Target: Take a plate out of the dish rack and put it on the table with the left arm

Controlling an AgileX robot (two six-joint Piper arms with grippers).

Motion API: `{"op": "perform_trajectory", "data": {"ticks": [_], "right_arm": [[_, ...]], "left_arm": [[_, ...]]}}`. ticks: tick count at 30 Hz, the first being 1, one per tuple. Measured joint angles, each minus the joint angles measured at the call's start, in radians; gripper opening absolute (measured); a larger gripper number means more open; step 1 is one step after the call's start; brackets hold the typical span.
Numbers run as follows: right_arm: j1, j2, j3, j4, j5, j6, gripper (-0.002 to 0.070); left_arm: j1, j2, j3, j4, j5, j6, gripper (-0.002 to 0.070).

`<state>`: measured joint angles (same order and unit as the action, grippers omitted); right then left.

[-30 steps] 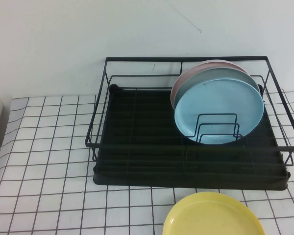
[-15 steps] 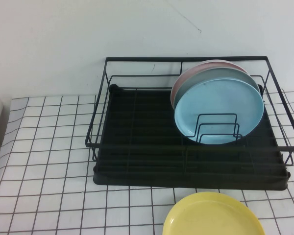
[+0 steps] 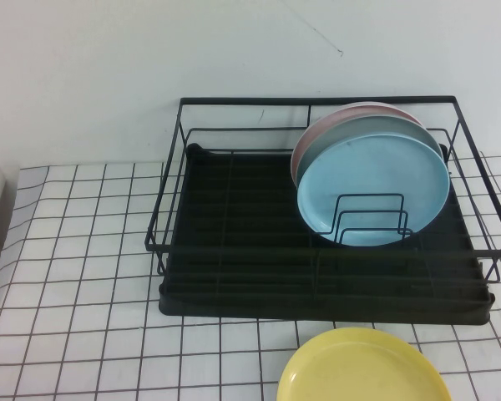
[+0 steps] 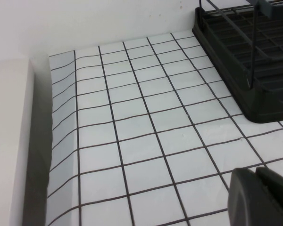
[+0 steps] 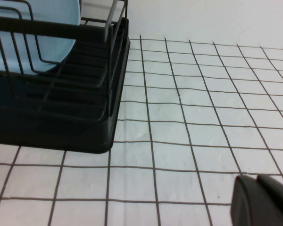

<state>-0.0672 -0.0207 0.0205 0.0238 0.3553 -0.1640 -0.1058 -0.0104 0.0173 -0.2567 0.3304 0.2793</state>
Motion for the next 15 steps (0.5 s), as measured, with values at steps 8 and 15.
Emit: {"op": "perform_trajectory", "data": {"ticks": [8, 15], "right_arm": [[0.0, 0.0, 0.0, 0.0, 0.0, 0.0, -0.0001], [0.0, 0.0, 0.0, 0.0, 0.0, 0.0, -0.0001]], "left_arm": [[0.0, 0.0, 0.005, -0.314, -0.065, 0.0, -0.0003], [0.0, 0.0, 0.005, -0.712, -0.192, 0.002, -0.0003]]}}
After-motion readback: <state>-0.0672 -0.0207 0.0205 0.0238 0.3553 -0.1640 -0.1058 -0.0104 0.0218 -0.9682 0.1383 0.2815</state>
